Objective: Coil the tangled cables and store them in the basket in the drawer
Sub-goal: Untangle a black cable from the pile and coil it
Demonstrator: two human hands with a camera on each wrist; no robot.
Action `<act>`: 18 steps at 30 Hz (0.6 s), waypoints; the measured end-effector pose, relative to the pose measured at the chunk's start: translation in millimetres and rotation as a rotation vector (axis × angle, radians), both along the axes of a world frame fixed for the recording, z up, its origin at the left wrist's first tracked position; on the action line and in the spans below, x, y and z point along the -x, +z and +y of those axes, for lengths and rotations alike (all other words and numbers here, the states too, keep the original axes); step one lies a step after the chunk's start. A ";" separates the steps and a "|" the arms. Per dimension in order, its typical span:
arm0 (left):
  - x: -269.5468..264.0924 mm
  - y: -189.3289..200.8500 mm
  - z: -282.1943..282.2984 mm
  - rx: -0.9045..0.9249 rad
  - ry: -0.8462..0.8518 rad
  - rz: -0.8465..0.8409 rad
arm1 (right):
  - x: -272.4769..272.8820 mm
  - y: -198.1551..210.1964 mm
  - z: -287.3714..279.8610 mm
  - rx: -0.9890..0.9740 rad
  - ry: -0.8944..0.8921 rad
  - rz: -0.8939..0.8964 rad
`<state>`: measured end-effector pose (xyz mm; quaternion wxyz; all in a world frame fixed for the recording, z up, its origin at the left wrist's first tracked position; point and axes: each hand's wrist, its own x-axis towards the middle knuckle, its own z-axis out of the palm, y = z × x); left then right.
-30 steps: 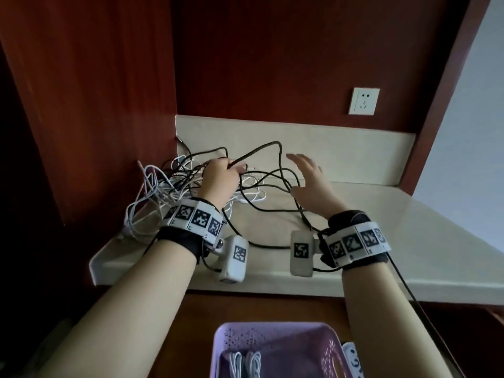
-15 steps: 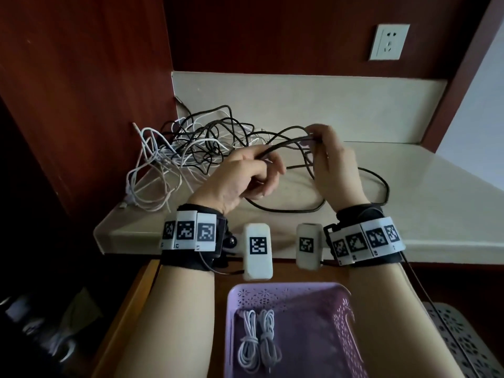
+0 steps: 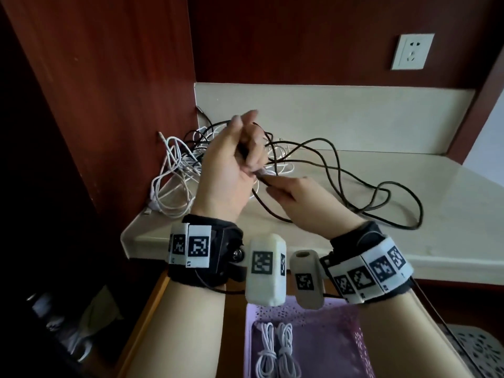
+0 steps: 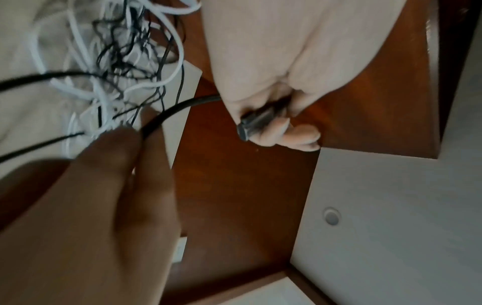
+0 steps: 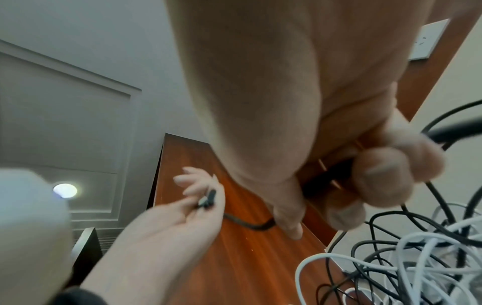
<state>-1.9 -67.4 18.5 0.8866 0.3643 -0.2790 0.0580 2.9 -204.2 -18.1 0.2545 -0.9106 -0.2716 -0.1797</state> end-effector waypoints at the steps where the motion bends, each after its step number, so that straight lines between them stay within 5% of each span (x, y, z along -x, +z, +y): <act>1: -3.5 -0.2 9.2 0.068 0.091 0.025 | -0.9 -0.5 -0.4 -0.018 0.022 0.057; 4: -9.7 -2.4 32.9 0.179 0.390 0.010 | -1.8 0.5 -8.6 -0.080 0.052 0.173; 9: -6.1 0.4 50.6 0.060 1.098 -0.015 | -6.7 2.3 -37.6 0.061 -0.096 0.268; 13: -6.2 2.7 51.8 0.177 1.051 0.010 | 0.8 15.7 -56.9 -0.178 -0.132 0.161; 18: -14.6 0.8 44.0 0.277 0.966 0.192 | 19.0 32.8 -66.3 -0.270 0.106 0.274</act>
